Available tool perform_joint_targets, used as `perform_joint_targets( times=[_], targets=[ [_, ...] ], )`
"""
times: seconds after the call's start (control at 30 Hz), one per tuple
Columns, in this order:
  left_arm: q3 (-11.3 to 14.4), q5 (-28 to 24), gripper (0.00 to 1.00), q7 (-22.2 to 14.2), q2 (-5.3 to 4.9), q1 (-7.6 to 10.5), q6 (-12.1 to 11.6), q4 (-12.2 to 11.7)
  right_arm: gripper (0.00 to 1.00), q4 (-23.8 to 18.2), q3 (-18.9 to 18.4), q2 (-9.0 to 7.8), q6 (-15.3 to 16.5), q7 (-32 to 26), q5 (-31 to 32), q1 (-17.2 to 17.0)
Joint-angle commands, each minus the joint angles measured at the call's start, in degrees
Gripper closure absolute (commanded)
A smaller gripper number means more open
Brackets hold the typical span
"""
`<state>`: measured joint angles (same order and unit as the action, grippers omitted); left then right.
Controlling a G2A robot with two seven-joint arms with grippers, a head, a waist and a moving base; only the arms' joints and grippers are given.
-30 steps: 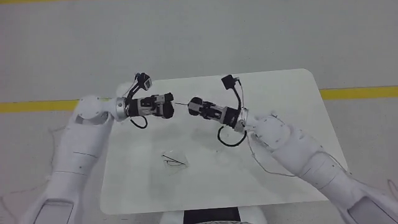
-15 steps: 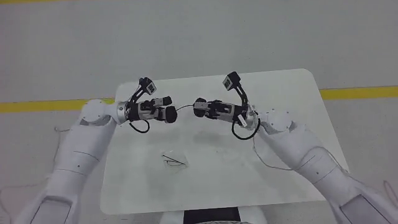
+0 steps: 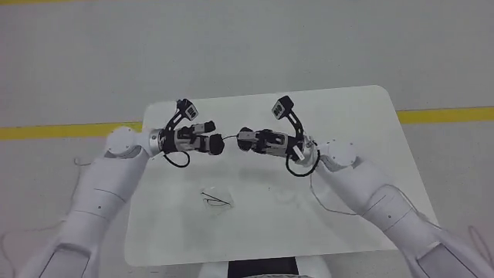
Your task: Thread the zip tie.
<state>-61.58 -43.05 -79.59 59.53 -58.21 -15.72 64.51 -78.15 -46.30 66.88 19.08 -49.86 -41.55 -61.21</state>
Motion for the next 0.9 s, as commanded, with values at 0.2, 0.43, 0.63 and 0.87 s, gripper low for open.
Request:
perform_joint_targets(
  times=[0.2, 0.43, 0.63, 0.87],
  targets=[
    [1.33, -0.04, 0.0, -0.05, 0.05, 0.61, -1.85, 0.43, 1.0, 1.64, 0.93, 1.2, 0.4, -0.7, -3.73, 0.76],
    [1.43, 0.01, 0.0, 2.29, -0.01, -0.45, -0.98, 2.36, 1.0, 0.51, 0.95, 1.39, -0.95, 2.04, -0.9, -0.18],
    [0.89, -0.73, 0.0, 1.64, -0.29, -0.87, 0.03, 2.89, 1.0, 0.22, 0.83, 1.95, -1.84, 2.76, -0.13, -0.38],
    [0.17, -0.82, 0.0, 1.49, -0.64, -1.29, 0.32, 3.04, 1.0, 0.41, -0.22, 2.48, -1.55, 2.5, -0.74, -0.37]
  ],
)
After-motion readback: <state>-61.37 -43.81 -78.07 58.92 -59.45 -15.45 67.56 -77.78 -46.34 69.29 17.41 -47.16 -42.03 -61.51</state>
